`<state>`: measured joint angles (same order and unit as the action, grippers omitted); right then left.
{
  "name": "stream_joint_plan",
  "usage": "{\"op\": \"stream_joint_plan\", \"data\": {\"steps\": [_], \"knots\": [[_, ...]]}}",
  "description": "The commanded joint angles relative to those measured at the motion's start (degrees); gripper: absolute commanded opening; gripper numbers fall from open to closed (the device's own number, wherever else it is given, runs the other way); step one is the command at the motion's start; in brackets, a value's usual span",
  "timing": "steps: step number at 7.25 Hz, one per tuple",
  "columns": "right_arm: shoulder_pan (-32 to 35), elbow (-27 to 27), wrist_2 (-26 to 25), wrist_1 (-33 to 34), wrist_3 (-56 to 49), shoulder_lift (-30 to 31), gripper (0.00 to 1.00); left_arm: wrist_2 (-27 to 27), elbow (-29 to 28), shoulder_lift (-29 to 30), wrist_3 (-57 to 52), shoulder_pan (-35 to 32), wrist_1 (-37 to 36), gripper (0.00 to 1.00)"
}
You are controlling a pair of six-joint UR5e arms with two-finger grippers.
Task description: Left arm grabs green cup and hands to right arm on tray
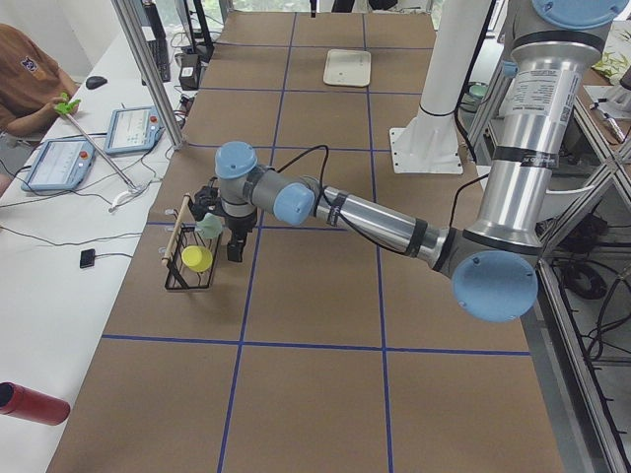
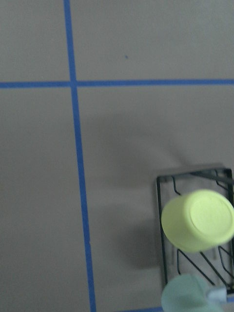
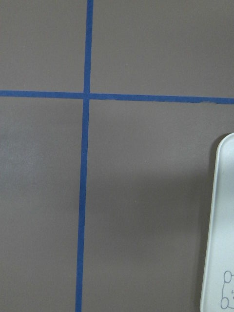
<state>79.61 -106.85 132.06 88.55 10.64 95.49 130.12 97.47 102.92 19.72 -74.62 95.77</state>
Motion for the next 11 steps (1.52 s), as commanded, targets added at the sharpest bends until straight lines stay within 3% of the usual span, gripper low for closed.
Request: {"op": "stream_joint_plan", "data": {"steps": [1,3,7,11], "knots": [[-2.43,0.33,0.47,-1.81,0.17,-0.04,1.0,-2.85,-7.86,11.11,2.6,4.47,-0.94,1.0],[-3.67,0.41,0.57,-1.89,0.79,-0.13,1.0,-3.02,-14.73,17.72,2.7,7.03,-2.07,0.99],[-4.03,0.41,0.57,-1.81,1.14,-0.13,1.0,-3.64,-25.9,24.24,3.84,8.79,-2.43,0.99],[-4.64,0.41,0.39,-1.89,2.99,-0.13,1.0,-3.64,-28.56,25.49,6.74,10.37,-2.61,0.93]]}}
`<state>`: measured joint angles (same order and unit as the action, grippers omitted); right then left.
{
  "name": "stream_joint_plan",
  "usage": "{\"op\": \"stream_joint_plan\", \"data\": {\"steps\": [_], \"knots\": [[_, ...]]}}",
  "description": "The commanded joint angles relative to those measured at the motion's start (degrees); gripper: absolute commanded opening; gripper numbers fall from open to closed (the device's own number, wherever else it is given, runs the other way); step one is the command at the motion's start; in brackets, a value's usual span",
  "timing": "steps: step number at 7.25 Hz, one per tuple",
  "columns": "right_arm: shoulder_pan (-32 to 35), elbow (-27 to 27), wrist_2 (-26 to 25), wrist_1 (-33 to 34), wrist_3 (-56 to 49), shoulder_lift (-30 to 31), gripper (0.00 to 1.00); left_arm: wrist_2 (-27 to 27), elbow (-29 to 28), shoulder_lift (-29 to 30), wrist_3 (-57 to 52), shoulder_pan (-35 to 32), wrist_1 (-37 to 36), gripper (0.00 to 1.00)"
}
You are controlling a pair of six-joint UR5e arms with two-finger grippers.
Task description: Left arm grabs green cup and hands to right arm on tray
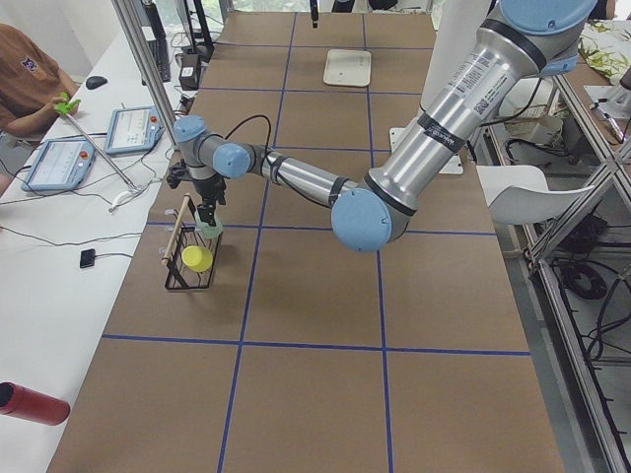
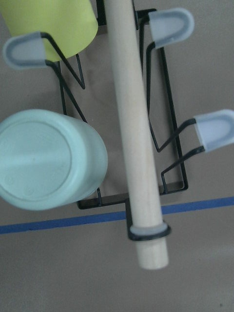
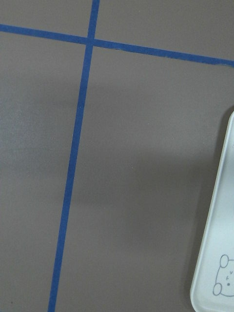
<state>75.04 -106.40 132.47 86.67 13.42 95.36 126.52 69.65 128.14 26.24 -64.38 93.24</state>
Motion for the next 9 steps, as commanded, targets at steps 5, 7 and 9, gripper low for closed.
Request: {"op": "stream_joint_plan", "data": {"steps": [5,7,9], "knots": [[-0.42,0.14,-0.1,-0.01,0.2,0.0,1.0,-2.95,-2.5,2.02,0.04,0.04,0.02,0.9],[-0.42,0.14,-0.19,-0.01,0.2,0.09,1.0,-2.86,-3.64,3.07,0.04,0.04,0.1,0.9],[-0.42,0.22,-0.28,-0.01,0.12,0.09,1.0,-2.95,-4.17,3.17,-0.31,0.04,0.37,0.9]]}}
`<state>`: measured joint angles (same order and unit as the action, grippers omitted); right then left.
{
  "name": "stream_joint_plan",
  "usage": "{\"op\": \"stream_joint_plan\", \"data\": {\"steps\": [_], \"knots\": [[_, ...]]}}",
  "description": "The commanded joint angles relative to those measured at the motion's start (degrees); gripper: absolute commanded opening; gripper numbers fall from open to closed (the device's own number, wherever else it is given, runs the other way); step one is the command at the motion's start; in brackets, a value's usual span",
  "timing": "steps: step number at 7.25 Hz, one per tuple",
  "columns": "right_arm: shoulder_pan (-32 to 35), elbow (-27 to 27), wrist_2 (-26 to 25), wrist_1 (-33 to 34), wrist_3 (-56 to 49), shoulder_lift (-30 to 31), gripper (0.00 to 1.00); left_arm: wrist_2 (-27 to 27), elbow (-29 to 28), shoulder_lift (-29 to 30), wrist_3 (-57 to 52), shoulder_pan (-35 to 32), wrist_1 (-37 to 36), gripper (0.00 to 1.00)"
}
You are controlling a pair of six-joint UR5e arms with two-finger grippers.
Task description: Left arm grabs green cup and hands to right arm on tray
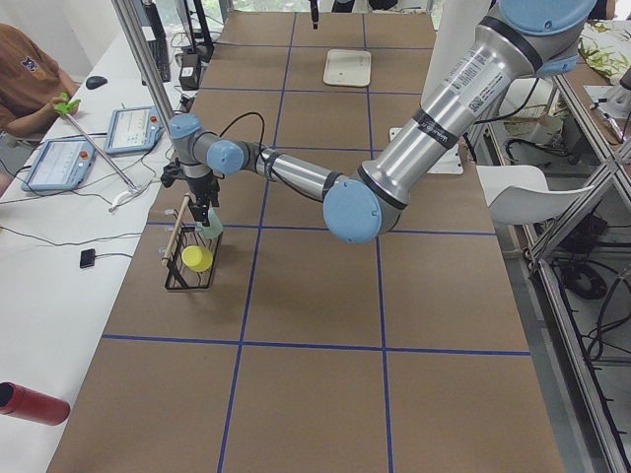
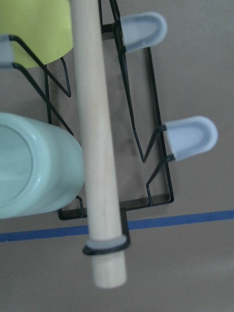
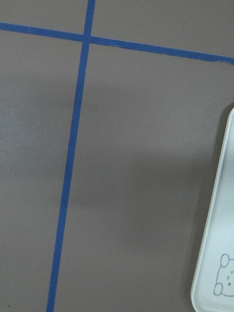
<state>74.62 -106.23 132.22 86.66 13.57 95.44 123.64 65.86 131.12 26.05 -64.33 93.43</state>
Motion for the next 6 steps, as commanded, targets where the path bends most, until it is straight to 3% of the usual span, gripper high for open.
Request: {"op": "stream_joint_plan", "data": {"steps": [1,5,6], "knots": [[0.0,0.06,-0.03,0.0,-0.03,0.01,1.0,-1.8,-1.08,0.19,-0.29,0.0,0.61,0.9],[0.0,0.06,-0.03,0.0,0.05,0.19,1.0,-2.35,-2.23,1.51,-0.03,-0.09,0.79,0.87],[0.0,0.06,-0.03,0.0,0.05,0.28,1.0,-2.35,-2.23,1.51,0.23,-0.09,0.88,0.71]]}}
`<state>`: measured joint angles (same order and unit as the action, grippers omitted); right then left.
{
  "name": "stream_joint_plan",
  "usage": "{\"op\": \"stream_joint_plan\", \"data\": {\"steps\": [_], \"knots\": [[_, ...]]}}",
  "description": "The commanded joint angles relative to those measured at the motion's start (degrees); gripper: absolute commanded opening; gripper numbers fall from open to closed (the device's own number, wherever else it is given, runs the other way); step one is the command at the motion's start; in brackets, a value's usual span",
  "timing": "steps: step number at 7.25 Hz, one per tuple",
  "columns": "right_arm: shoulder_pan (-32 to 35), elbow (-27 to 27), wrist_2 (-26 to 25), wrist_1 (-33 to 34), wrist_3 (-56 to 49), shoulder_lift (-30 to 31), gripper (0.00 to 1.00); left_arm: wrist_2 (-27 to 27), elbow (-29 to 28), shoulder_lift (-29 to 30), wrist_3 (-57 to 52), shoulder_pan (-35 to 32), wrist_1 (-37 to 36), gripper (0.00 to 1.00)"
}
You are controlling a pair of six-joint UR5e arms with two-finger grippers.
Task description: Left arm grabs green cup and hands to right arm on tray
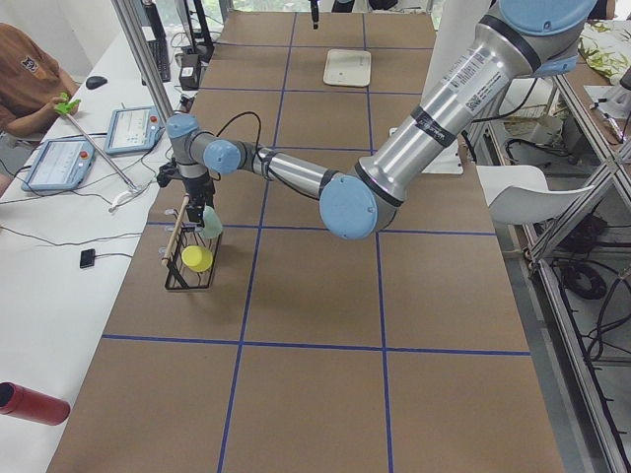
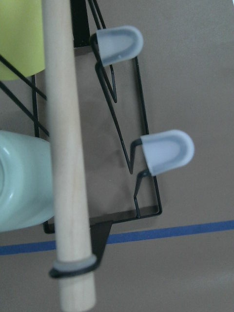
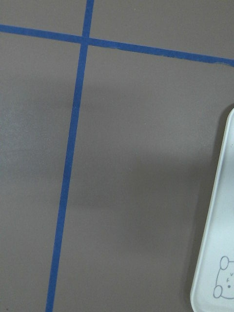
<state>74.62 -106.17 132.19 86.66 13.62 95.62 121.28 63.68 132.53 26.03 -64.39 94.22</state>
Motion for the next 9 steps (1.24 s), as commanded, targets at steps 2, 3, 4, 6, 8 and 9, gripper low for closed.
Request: {"op": "stream_joint_plan", "data": {"steps": [2,3,4,6,8,9], "knots": [[0.0,0.0,0.0,0.0,0.0,0.1,1.0,-0.08,-0.05,0.27,0.34,-0.29,-0.17,0.21],[0.0,0.0,0.0,0.09,-0.09,0.1,1.0,0.01,0.47,0.36,-0.27,-1.6,-0.43,0.0],[0.0,0.0,0.0,0.0,0.0,0.1,1.0,0.45,2.91,0.45,-0.37,-3.27,-1.22,0.0],[0.0,-0.09,0.09,0.0,0.0,0.1,1.0,0.63,10.37,-0.16,-0.54,-4.16,-7.61,0.0],[0.0,-0.26,0.18,-0.44,0.0,-0.34,1.0,0.63,21.93,-3.48,-0.54,-4.51,-15.42,0.0],[-0.18,-0.26,0.26,-1.74,0.0,-0.6,1.0,0.63,27.84,-3.33,-0.37,-4.17,-21.9,0.0]]}}
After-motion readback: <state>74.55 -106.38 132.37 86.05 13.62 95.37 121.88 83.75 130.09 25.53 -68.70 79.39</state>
